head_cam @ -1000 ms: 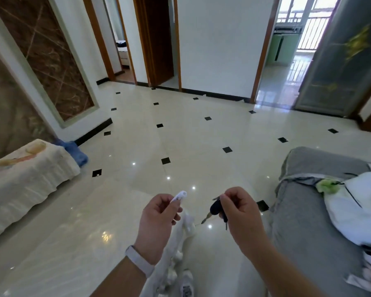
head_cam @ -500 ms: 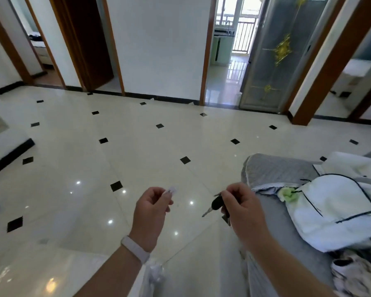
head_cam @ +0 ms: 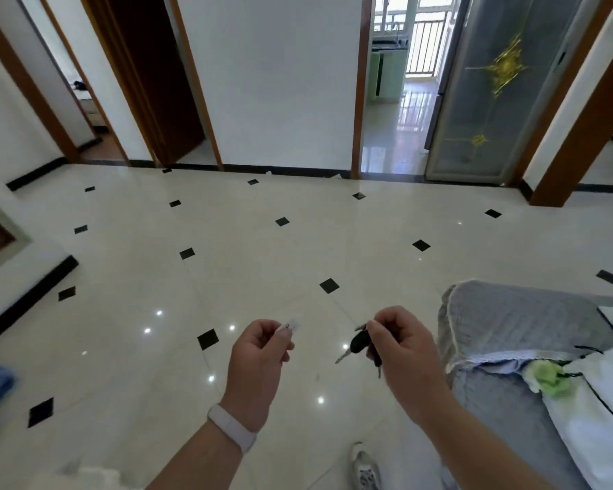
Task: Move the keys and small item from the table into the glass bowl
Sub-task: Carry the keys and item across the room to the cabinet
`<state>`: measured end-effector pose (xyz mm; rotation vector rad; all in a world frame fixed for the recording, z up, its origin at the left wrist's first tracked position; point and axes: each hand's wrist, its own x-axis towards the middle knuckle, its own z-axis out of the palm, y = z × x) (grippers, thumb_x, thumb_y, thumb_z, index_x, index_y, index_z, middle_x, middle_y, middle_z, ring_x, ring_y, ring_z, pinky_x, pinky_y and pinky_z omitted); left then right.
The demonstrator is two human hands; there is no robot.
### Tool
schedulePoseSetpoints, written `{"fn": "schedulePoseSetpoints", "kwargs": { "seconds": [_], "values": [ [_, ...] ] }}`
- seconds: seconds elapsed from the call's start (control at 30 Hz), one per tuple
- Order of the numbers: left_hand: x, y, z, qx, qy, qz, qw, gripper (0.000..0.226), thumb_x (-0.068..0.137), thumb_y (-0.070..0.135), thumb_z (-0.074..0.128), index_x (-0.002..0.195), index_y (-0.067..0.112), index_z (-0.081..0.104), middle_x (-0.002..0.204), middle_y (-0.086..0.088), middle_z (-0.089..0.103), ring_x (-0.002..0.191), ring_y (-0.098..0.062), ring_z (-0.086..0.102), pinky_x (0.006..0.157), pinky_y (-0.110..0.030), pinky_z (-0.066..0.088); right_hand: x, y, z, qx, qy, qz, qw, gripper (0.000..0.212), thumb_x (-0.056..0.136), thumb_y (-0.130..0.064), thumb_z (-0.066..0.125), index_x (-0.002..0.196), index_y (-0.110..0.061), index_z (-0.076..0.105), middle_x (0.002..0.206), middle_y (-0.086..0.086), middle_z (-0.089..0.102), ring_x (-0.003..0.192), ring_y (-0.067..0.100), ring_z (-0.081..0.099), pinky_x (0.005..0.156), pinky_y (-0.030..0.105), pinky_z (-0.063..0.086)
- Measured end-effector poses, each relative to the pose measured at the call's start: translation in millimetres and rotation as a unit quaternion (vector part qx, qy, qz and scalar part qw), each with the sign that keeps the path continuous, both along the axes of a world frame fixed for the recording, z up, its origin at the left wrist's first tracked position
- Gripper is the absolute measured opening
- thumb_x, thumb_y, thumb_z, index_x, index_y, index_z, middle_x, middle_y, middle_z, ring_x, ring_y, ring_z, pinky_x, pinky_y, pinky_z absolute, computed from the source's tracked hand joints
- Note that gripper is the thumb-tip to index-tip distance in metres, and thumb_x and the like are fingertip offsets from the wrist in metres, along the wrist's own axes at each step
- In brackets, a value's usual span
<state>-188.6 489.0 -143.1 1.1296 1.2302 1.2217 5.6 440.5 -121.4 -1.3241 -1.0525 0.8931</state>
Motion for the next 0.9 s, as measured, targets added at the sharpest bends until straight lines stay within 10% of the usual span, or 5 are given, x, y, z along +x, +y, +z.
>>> {"fn": "schedulePoseSetpoints", "kwargs": {
  "seconds": [0.4, 0.9],
  "values": [
    [18, 165, 39, 0.006, 0.038, 0.182, 0.982, 0.011, 0.087, 0.012, 0.065, 0.083, 0.002, 0.062, 0.062, -0.004, 0.062, 0.050, -0.009, 0.050, 0.043, -0.017, 0.039, 19, 243, 21, 0.049, -0.083, 0.140, 0.985, 0.010, 0.079, -0.025, 0.058, 0.070, -0.026, 0.056, 0.064, 0.010, 0.064, 0.052, 0.019, 0.050, 0.047, 0.022, 0.041],
    [-152, 266, 9, -0.025, -0.005, 0.355, 0.934, 0.025, 0.075, 0.033, 0.069, 0.078, 0.008, 0.064, 0.060, 0.001, 0.064, 0.053, -0.009, 0.051, 0.047, -0.017, 0.042, -173, 416, 21, 0.057, -0.047, 0.336, 0.939, 0.010, 0.081, -0.026, 0.058, 0.072, -0.025, 0.057, 0.063, 0.013, 0.062, 0.055, 0.023, 0.055, 0.047, 0.026, 0.043]
  ]
}}
